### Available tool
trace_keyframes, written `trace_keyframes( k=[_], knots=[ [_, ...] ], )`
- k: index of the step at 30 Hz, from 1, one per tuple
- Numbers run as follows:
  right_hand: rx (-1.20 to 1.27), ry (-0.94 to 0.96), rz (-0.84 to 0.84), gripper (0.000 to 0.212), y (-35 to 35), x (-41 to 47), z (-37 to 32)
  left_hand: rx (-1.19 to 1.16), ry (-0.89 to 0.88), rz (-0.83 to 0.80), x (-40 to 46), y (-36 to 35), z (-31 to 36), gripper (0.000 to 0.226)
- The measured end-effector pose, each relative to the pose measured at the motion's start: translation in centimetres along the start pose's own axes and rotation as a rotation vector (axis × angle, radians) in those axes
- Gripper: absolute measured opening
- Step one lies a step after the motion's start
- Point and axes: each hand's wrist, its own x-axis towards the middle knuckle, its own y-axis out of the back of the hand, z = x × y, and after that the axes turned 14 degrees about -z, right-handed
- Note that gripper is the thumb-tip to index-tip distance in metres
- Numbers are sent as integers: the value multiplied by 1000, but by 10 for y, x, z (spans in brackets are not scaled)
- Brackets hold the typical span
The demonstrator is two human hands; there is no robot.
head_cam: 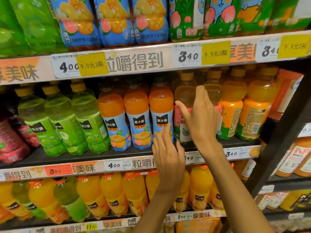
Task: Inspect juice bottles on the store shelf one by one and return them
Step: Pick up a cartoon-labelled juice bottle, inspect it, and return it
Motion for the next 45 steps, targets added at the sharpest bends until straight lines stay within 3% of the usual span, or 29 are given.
trace_keyframes(
  k=[5, 11, 16, 21, 27, 32, 33, 36, 37, 41, 45],
  knots=[
    [91, 30, 70, 59, 8, -8, -2, -83, 45, -63, -3, -1, -1, 54],
    [174, 113, 7, 66, 21, -26, 1, -228, 59, -121, -4, 0, 1, 68],
    [544, 134, -156, 63, 30, -40, 0, -329, 25, -206, -4, 7, -3, 75],
    [689, 96, -113, 64, 43, -51, -7, -470, -13, -287, -11, 20, -6, 81],
    [1026, 0, -131, 57, 56, -65, -22, -777, 29, -401, -29, 54, -7, 60],
    [1284, -119, -249, 27, 51, -69, -41, -939, 78, -494, -51, 82, -4, 33],
    [1395, -165, -293, 28, 48, -71, -42, -968, 107, -509, -56, 88, -5, 33],
    [1625, -344, -438, 63, 41, -80, -48, -1073, 234, -620, -66, 107, -11, 37],
    [1649, -375, -474, 65, 38, -84, -52, -1100, 285, -672, -70, 112, -15, 37],
    [1718, -376, -474, 41, 27, -94, -70, -1105, 419, -793, -77, 127, -27, 23],
    [1611, -361, -412, 38, 27, -97, -79, -1072, 430, -720, -78, 137, -36, 47]
  ],
)
